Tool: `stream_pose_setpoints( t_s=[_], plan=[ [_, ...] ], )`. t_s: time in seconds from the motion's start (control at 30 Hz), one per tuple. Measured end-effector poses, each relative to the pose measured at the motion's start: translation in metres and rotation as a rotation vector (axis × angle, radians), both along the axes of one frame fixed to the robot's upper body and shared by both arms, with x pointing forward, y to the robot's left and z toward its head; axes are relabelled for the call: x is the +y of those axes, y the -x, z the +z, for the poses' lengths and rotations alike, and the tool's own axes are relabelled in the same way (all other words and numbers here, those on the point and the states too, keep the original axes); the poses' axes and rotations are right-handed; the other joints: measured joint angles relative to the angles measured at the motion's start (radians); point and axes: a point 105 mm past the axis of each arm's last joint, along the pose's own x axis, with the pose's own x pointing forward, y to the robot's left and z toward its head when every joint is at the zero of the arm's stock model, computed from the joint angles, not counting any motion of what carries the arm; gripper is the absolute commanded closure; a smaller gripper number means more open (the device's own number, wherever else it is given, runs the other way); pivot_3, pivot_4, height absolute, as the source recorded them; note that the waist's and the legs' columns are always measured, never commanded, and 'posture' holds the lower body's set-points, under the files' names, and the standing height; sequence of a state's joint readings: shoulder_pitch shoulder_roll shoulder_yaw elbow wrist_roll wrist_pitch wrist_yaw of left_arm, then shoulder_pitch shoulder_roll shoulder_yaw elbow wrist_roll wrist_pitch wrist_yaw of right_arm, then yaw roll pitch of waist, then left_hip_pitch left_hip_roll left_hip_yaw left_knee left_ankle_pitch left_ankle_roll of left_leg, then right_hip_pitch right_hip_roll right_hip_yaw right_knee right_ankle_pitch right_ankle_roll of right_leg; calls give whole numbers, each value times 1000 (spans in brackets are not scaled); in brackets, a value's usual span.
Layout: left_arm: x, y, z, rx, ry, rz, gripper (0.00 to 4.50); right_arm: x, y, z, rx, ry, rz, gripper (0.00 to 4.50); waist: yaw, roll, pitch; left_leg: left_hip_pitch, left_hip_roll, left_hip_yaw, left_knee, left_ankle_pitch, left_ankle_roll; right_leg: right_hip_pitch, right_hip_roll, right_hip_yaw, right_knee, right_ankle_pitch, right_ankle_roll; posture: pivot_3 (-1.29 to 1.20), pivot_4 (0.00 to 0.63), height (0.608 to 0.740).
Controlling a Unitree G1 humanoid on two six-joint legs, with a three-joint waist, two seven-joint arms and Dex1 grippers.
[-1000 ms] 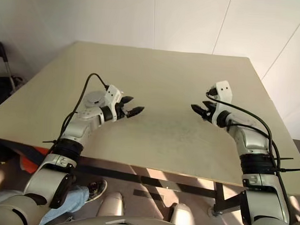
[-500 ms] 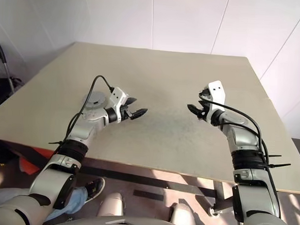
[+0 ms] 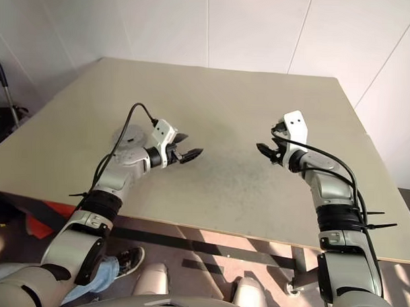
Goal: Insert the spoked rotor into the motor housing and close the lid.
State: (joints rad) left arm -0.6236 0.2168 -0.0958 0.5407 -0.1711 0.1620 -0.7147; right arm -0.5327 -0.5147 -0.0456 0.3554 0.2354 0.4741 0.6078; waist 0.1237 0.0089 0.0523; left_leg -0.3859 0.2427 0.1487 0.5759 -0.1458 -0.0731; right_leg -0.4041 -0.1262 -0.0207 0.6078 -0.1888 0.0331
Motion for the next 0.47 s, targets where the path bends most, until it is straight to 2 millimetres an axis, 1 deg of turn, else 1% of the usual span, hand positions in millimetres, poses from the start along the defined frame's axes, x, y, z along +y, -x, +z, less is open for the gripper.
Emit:
stream_pose_setpoints(
  t_s=[0.27, 0.47],
  plan=[
    [2, 0, -2, -1, -18, 6, 169, 3, 0, -3, 4, -4, 2, 1417, 0, 0, 0, 0, 0, 0, 0, 0, 0, 0, 0, 0, 0, 0, 0, 0, 0, 740],
    [4, -1, -1, -4, -18, 17, 169, -1, 0, -9, 22, 5, -6, 1417, 0, 0, 0, 0, 0, 0, 0, 0, 0, 0, 0, 0, 0, 0, 0, 0, 0, 740]
  ],
)
